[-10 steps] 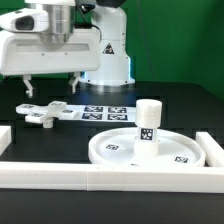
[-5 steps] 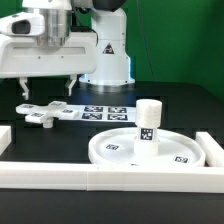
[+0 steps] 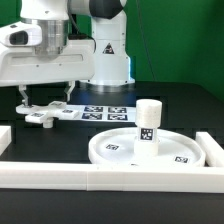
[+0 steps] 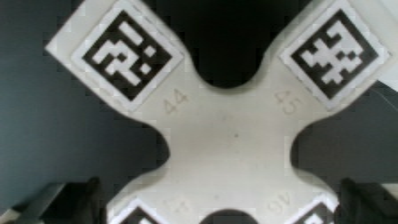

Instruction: Assemble round table

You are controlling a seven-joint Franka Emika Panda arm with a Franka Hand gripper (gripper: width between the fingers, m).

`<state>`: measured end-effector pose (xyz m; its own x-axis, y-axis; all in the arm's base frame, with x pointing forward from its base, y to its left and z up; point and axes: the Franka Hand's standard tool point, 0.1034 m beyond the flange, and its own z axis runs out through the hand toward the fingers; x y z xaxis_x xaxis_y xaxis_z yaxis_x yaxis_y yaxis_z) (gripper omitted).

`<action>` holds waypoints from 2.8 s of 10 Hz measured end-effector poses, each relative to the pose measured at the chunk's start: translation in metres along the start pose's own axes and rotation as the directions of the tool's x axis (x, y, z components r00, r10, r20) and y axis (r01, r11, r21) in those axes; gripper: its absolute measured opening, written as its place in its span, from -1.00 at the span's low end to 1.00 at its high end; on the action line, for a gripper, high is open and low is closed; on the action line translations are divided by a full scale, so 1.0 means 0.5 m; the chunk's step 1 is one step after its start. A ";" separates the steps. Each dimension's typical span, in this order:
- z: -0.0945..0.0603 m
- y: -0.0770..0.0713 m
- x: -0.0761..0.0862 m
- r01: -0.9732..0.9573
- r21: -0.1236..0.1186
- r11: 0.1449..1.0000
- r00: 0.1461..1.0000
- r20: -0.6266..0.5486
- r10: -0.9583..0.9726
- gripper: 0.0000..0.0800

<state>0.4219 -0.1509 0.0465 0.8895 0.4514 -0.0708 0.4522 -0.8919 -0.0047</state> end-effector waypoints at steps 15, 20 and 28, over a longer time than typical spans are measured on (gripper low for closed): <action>0.036 -0.007 -0.003 0.030 0.007 1.000 0.999 0.022 -0.031 0.10; -0.088 -0.103 0.122 -0.051 0.034 0.998 0.999 0.015 0.051 0.10; -0.224 -0.174 0.408 -0.242 0.017 0.970 0.970 0.002 0.242 0.11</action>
Offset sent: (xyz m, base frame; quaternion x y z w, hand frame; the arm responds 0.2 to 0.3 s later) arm -0.0016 0.0002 -0.0066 -0.0080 0.0028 -0.0063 0.9999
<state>0.5714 0.0222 0.1440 0.9724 0.2220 -0.0718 0.2223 -0.9750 -0.0042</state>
